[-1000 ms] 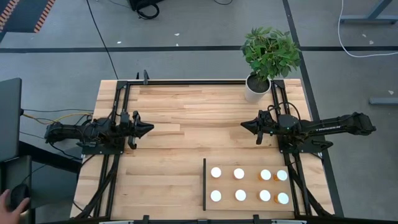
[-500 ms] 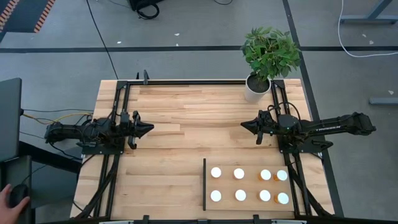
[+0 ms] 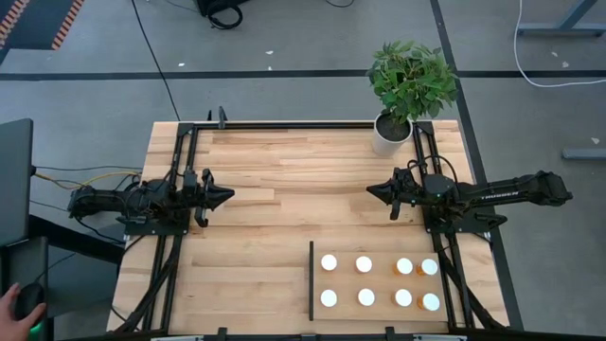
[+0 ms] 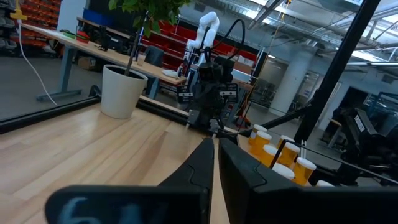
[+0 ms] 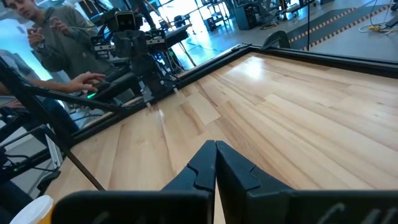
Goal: Pick and place medicine bottles onto shelf by color
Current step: Return to Home Position
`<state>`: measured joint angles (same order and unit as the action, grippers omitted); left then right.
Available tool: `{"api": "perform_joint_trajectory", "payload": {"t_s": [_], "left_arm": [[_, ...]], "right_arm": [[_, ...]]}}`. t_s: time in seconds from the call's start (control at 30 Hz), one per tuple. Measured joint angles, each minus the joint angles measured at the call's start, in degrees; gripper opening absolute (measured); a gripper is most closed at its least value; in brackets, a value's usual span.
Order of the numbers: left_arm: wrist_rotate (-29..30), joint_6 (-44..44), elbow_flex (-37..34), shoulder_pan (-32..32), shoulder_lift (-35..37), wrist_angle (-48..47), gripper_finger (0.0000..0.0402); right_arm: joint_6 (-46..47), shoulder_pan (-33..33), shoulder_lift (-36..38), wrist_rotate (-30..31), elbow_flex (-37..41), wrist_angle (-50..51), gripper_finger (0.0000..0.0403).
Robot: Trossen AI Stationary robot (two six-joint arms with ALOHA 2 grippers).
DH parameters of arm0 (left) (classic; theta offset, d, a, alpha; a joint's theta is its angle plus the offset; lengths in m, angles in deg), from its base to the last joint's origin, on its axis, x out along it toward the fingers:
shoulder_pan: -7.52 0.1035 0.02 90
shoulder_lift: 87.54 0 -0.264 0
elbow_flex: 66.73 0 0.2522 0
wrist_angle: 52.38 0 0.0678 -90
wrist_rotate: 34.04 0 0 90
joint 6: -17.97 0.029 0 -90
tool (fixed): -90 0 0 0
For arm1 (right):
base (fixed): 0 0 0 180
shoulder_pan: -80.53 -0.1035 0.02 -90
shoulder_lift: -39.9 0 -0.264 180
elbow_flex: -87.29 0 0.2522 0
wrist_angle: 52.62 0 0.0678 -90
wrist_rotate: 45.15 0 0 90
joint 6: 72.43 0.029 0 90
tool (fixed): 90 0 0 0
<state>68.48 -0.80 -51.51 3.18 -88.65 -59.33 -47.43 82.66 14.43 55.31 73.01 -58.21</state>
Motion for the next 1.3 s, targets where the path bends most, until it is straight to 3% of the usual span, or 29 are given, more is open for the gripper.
{"api": "perform_joint_trajectory", "payload": {"t_s": [1.3], "left_arm": [[-0.01, -0.04, 0.01, -0.01, -0.01, -0.01, 0.0034]], "right_arm": [[0.0, -0.01, 0.0, 0.0, 0.0, 0.0, 0.0016]]}}
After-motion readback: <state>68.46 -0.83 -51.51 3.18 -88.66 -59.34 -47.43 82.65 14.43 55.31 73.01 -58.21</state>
